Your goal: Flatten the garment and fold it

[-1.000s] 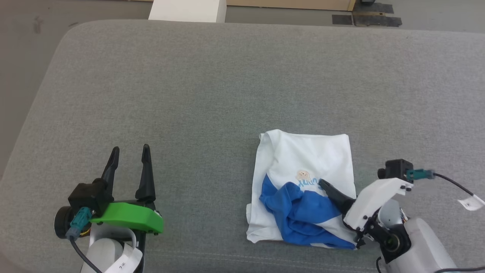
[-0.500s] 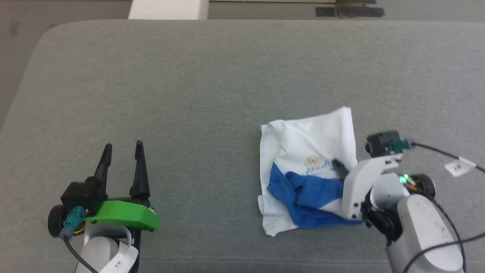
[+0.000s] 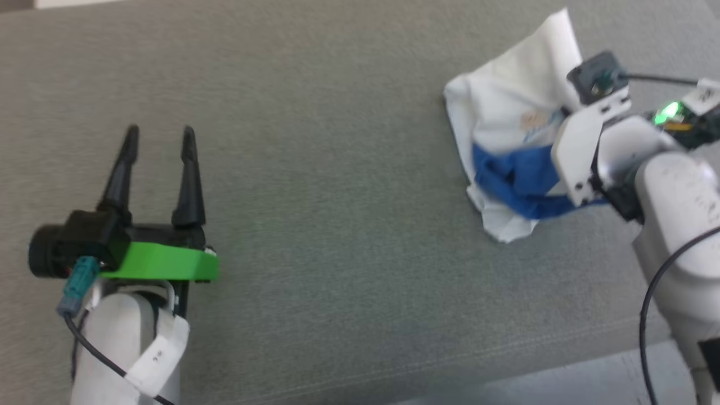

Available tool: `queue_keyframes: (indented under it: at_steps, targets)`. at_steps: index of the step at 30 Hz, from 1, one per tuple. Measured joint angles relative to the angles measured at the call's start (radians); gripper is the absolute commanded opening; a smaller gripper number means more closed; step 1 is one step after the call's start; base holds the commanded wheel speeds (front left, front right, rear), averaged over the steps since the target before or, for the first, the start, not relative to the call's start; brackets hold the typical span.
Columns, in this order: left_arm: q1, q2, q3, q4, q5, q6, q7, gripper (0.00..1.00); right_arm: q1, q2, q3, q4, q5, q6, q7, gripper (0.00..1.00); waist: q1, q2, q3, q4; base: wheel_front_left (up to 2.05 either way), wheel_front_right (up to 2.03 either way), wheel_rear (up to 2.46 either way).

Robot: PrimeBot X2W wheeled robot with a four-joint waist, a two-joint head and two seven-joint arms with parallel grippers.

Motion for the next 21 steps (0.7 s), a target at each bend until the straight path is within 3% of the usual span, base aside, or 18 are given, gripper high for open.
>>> queue_keyframes:
  at_steps: [4, 11, 21]
  targets:
    - [-0.023, 0.036, -0.005, -0.036, 0.016, 0.000, 0.015, 1.00, -0.099, -0.023, -0.004, 0.080, -0.022, 0.000, -0.048, 0.00, 0.0001, 0.0000, 0.068, -0.052, 0.00, 0.00, 0.00]
    - [-0.058, 0.085, -0.016, -0.090, 0.022, -0.001, 0.060, 1.00, -0.208, -0.057, -0.100, 0.201, -0.084, 0.000, -0.152, 0.00, 0.0002, 0.0000, 0.190, -0.122, 0.00, 0.00, 0.00]
    - [-0.080, 0.117, -0.027, -0.127, 0.023, -0.006, 0.082, 1.00, -0.277, -0.106, -0.229, 0.308, -0.211, 0.000, -0.285, 0.00, 0.0002, 0.0000, 0.310, -0.158, 0.00, 0.00, 0.00]
